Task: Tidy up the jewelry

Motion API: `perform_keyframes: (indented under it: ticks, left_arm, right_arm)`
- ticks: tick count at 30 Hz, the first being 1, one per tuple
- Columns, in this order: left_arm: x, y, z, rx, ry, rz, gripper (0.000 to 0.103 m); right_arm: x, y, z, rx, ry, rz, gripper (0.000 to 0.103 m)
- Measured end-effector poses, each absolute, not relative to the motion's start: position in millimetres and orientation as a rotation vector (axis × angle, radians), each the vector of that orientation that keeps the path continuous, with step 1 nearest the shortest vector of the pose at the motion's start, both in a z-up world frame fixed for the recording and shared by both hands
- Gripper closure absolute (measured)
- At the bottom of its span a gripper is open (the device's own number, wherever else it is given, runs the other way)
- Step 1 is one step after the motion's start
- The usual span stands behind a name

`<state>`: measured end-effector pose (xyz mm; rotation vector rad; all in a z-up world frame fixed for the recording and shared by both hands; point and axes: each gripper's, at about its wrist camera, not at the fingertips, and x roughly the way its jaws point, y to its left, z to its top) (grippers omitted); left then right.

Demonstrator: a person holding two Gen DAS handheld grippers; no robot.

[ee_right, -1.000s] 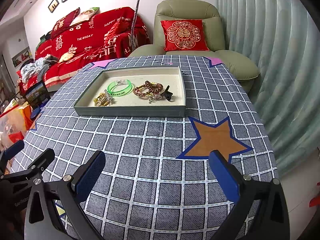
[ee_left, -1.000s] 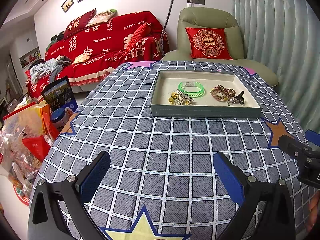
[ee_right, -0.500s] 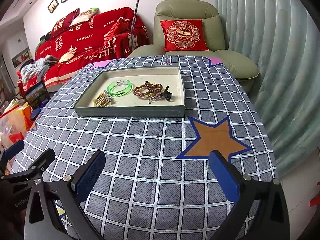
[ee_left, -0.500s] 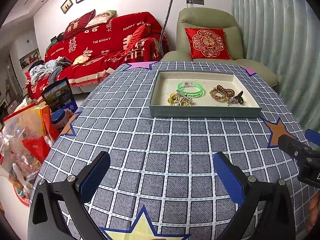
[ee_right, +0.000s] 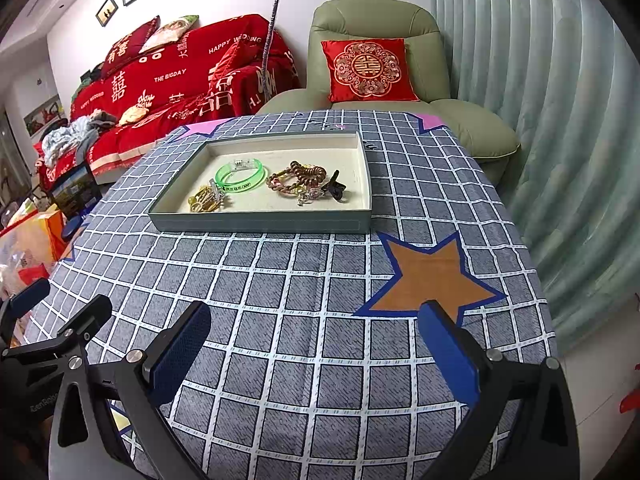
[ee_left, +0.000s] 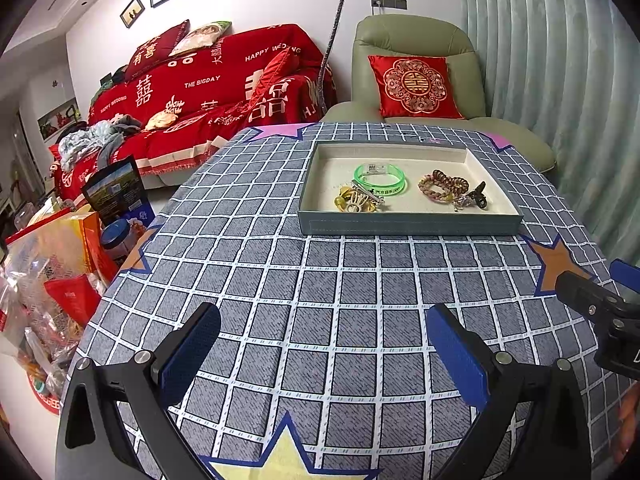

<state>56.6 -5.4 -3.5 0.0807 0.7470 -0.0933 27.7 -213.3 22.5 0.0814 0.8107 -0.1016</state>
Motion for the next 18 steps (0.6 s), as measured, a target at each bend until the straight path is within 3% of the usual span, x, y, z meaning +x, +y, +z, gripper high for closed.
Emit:
perform_keyframes:
  ticks: [18]
  left_arm:
    - [58.4,0.8,-5.4,0.060,0.750,-0.104,0.000]
  right_arm:
    - [25.7,-210.5,23.0,0.084,0.812,-0.099,0.000]
